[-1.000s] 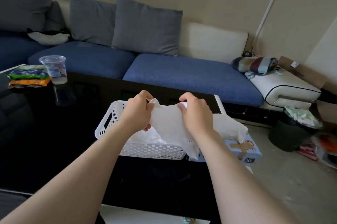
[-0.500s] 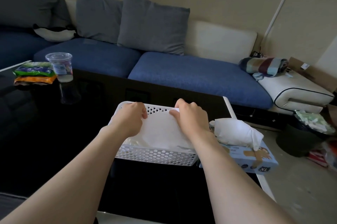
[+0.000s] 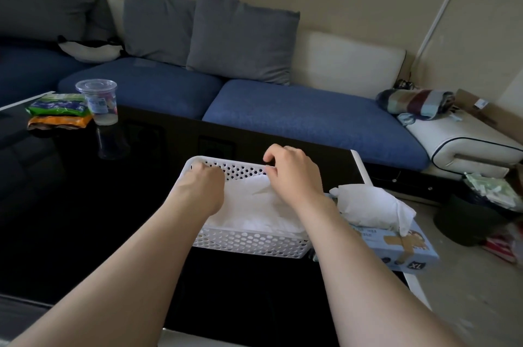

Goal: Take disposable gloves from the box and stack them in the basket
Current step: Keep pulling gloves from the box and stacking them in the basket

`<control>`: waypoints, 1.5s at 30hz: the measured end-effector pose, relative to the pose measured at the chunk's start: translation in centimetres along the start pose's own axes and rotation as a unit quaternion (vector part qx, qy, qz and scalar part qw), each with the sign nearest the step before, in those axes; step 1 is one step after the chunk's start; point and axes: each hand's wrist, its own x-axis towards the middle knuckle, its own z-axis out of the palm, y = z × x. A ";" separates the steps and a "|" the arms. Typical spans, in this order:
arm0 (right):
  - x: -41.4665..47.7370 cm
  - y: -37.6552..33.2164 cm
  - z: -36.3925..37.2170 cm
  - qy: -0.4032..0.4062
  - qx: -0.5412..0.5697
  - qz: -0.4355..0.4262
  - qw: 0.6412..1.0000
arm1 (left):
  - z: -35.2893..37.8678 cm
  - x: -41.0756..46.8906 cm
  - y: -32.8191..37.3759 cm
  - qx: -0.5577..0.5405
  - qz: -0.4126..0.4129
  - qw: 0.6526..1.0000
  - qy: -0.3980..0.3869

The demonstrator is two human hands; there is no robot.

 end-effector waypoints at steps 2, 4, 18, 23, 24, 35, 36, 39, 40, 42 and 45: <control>-0.2 -0.4 -1.2 -0.108 0.014 -0.003 0.994 | -0.4 -0.4 0.7 0.058 0.007 0.998 0.007; -0.6 -0.8 -2.3 -0.242 0.009 0.019 0.970 | -0.5 -0.4 1.1 0.098 0.027 0.995 0.022; -2.5 0.0 -2.0 -0.404 0.000 0.042 0.914 | 1.9 1.6 1.4 0.020 0.056 0.990 -0.130; -2.9 0.9 -4.3 -0.272 0.080 0.067 0.957 | 1.6 1.6 3.2 -0.043 0.115 0.992 0.001; -3.0 1.3 -4.8 -0.234 0.083 0.079 0.966 | 1.4 1.5 3.7 -0.064 0.123 0.990 0.021; -5.7 8.4 -8.3 -0.010 -0.051 0.229 0.972 | 1.3 -0.6 9.6 -0.159 0.263 0.951 0.010; -6.0 9.0 -8.3 -0.022 -0.052 0.234 0.971 | 1.3 -0.8 10.0 -0.166 0.274 0.947 0.007; -6.6 10.4 -8.3 -0.035 -0.026 0.237 0.970 | 1.7 -1.1 11.3 -0.169 0.301 0.938 0.004; -6.8 10.7 -8.4 -0.038 -0.012 0.235 0.971 | 1.9 -1.2 11.8 -0.169 0.307 0.937 0.002; -7.1 11.4 -8.6 -0.052 0.005 0.223 0.973 | 2.3 -1.3 12.6 -0.160 0.313 0.936 0.000; -7.5 12.2 -8.5 -0.075 0.034 0.189 0.978 | 2.8 -1.2 13.6 -0.152 0.307 0.939 0.001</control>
